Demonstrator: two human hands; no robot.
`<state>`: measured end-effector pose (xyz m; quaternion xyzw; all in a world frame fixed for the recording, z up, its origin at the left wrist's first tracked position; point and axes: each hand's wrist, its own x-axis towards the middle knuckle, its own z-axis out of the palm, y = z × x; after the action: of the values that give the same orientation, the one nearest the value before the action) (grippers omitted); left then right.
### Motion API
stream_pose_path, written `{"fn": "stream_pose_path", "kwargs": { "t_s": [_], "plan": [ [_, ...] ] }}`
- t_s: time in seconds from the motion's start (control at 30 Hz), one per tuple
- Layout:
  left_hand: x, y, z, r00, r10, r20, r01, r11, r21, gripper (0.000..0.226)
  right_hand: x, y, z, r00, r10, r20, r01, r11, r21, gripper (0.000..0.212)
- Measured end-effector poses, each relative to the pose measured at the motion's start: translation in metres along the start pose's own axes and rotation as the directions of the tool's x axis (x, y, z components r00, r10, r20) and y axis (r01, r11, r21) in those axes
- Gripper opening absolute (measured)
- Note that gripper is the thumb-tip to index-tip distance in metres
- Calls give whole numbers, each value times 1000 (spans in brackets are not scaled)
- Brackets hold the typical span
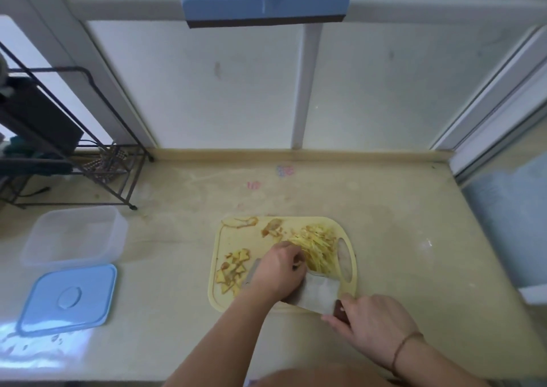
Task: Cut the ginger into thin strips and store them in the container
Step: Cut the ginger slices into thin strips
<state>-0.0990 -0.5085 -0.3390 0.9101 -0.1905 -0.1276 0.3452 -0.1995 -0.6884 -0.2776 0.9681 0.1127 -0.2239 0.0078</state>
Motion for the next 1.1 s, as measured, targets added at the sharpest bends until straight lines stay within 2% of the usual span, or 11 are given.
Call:
{"fn": "stream_pose_path", "kwargs": {
  "t_s": [0.1, 0.17, 0.23, 0.3, 0.37, 0.43, 0.57, 0.67, 0.77, 0.93, 1.1],
  "plan": [
    [-3, 6, -6, 993, 64, -101, -74, 993, -93, 13, -4, 3, 0, 1000, -3, 13, 3, 1000, 2, 130],
    [-8, -3, -21, 965, 71, -254, -97, 991, -90, 12, -8, 5, -2, 1000, 3, 5, -3, 1000, 24, 123],
    [-16, -24, -46, 894, -58, -445, -3, 991, -136, 12, -13, 9, 1, 999, 33, -5, -33, 996, 84, 106],
    [-27, -54, -73, 812, -281, -511, 191, 956, -223, 17, -17, 14, 6, 992, 128, -5, -123, 958, 258, 89],
    [-37, -82, -91, 788, -425, -444, 360, 905, -228, 21, -17, 16, 13, 977, 214, 2, -189, 856, 481, 74],
    [-42, -97, -95, 832, -453, -320, 419, 891, -172, 26, -16, 14, 16, 957, 291, 4, -230, 748, 622, 65],
    [-37, -102, -86, 913, -382, -141, 374, 924, -83, 28, -10, 1, 12, 925, 374, 62, -294, 605, 740, 60],
    [-34, -103, -81, 962, -249, -110, 256, 966, 47, 29, -9, -9, 9, 915, 385, 119, -320, 517, 794, 60],
    [-41, -104, -80, 989, -111, -102, 123, 984, 126, 35, -9, -16, 9, 923, 370, 108, -300, 514, 803, 58],
    [-43, -99, -77, 982, 95, 161, -142, 938, 315, 45, -8, -21, 12, 931, 353, 92, -297, 584, 755, 56],
    [-44, -102, -71, 953, 207, 221, -290, 834, 469, 19, -6, -24, 13, 933, 346, 96, -293, 581, 760, 58]
  ]
}}
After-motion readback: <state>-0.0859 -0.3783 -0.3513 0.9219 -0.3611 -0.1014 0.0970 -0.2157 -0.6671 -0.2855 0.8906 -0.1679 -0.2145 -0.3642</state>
